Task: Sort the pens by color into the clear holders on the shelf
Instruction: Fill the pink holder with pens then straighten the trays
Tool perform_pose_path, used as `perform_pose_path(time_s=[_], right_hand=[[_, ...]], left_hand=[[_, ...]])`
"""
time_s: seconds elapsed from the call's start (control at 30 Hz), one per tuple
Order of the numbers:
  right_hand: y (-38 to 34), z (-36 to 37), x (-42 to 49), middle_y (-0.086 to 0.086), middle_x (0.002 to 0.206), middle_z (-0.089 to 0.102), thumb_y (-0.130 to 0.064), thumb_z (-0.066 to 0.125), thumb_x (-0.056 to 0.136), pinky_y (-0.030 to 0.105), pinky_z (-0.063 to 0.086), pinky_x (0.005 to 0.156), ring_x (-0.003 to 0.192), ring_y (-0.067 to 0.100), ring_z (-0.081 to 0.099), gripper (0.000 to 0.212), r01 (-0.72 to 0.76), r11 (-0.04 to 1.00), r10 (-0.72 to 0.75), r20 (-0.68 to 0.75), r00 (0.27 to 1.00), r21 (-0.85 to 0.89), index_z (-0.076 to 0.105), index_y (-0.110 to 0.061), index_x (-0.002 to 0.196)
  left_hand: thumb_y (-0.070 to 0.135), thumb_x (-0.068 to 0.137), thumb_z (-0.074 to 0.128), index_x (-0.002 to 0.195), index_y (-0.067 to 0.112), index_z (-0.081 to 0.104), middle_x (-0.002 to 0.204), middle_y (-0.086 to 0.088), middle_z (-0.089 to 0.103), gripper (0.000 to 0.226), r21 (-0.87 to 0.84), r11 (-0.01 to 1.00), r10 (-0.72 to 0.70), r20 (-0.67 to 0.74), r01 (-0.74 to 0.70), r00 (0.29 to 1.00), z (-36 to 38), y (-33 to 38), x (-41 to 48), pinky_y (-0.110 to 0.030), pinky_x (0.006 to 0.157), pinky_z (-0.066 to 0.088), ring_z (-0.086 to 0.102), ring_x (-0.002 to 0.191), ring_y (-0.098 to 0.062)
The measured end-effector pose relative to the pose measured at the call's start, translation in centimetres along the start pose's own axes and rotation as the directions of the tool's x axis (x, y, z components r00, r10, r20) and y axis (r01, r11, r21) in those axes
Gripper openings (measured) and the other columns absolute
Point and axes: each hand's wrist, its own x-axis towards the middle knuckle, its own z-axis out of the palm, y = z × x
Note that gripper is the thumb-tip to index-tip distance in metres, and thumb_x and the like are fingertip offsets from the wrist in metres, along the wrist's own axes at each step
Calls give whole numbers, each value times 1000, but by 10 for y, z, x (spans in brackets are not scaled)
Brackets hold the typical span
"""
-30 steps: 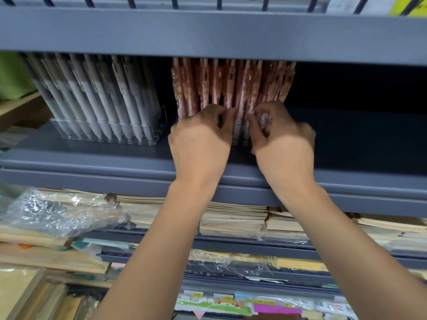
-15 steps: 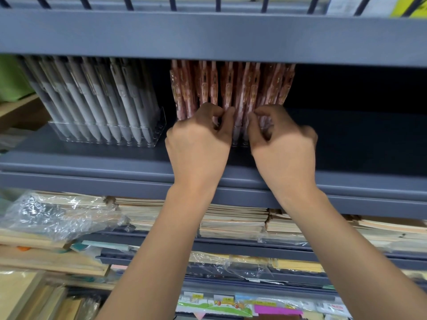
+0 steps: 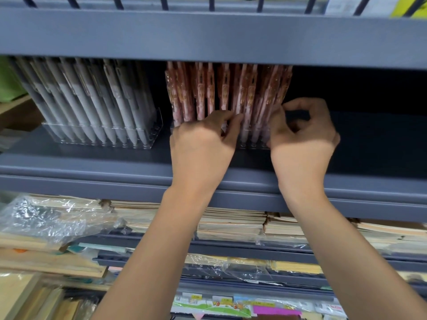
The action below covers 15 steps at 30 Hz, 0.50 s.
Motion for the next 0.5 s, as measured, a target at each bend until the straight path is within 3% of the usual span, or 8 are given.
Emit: perform_pose_path(time_s=[0.1, 0.23, 0.4, 0.5], right_hand=[[3, -1, 3, -9, 46, 50, -27, 62, 81, 51, 54, 71, 47, 23, 54, 14, -46, 999, 47, -25, 999, 28, 51, -23, 89], [6, 0, 7, -7, 47, 54, -30, 59, 77, 49, 55, 57, 44, 24, 53, 20, -166, 985, 162, 64, 985, 47, 53, -28, 97], [7, 3, 8, 5, 55, 62, -35, 56, 75, 51, 56, 64, 68, 38, 61, 21, -192, 981, 191, 147, 971, -6, 57, -33, 95], [6, 2, 9, 4, 56, 62, -36, 57, 75, 52, 55, 63, 63, 36, 60, 19, -186, 982, 186, 159, 970, -17, 58, -32, 93]], left_hand=[[35, 95, 65, 92, 15, 81, 55, -13, 68, 26, -9, 1000, 12, 21, -12, 1000, 1, -1, 1, -44, 60, 54, 69, 56, -34], [37, 96, 63, 89, 14, 80, 55, -13, 67, 29, 10, 1000, 18, 77, -19, 997, 2, -4, 2, -44, 60, 54, 69, 57, -35], [41, 96, 60, 91, 14, 79, 56, -14, 67, 33, 19, 1000, -9, 126, 7, 992, 4, -4, 4, -44, 64, 54, 69, 61, -36], [40, 97, 59, 91, 13, 79, 59, -15, 68, 34, 7, 1000, -5, 148, 3, 989, 4, -5, 4, -44, 64, 54, 69, 61, -37]])
